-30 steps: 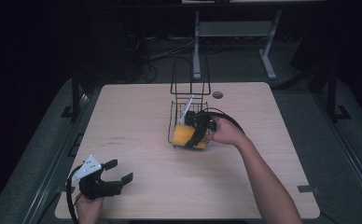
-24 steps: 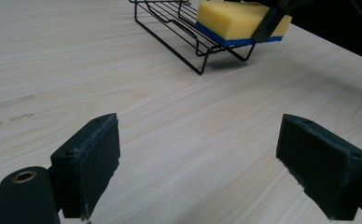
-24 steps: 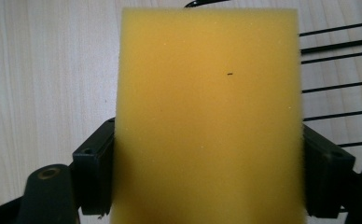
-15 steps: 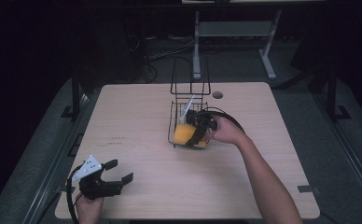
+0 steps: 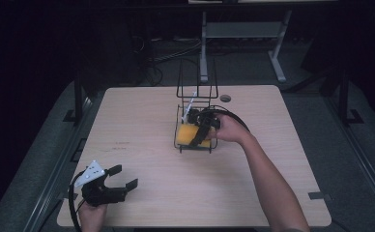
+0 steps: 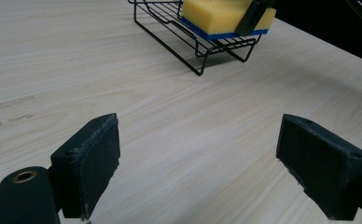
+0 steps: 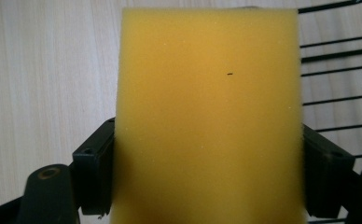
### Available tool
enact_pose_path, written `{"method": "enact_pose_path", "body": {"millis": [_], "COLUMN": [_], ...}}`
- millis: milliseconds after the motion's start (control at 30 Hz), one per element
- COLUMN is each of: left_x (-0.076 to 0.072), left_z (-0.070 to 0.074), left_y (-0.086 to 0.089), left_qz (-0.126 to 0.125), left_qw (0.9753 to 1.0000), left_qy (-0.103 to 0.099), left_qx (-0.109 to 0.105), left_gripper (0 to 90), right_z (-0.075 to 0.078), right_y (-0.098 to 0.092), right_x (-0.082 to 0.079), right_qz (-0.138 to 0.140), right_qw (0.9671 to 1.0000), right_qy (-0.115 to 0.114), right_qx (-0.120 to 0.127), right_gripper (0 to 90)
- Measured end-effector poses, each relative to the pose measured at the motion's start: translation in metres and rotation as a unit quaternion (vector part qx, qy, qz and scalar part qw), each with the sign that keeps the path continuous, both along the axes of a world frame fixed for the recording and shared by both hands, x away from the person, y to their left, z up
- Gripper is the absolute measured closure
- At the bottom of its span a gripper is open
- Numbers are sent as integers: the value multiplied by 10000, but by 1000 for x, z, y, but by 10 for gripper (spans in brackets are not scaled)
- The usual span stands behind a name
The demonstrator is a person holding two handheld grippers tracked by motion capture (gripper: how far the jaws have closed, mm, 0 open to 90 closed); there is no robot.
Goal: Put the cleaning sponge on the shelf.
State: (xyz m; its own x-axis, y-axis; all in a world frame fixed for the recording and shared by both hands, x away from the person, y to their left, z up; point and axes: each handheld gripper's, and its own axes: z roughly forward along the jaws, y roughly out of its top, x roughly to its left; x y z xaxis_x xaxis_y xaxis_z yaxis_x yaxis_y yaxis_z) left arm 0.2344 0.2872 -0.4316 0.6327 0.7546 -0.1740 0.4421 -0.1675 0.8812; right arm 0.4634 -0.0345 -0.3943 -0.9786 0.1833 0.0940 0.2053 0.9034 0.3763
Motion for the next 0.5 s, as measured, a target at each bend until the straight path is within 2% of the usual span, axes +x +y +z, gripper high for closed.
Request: {"method": "enact_pose_path", "body": {"millis": [233, 500], "left_x": [0, 0], "left_z": [0, -1], "left_y": [-1, -3], "left_qz": [-18, -59], "left_qw": [10000, 10000], "left_qy": [3, 22], "left_qx": [-16, 22], "left_gripper": [128, 128], "right_z": [-6, -11], "right_y": [-5, -9], "right_x": [8, 16], "right_qz": [-122, -170], "right_qw": [9999, 9997], "right_qy": [57, 147], "right_qx": [-17, 111], "right_gripper": [214, 215]}}
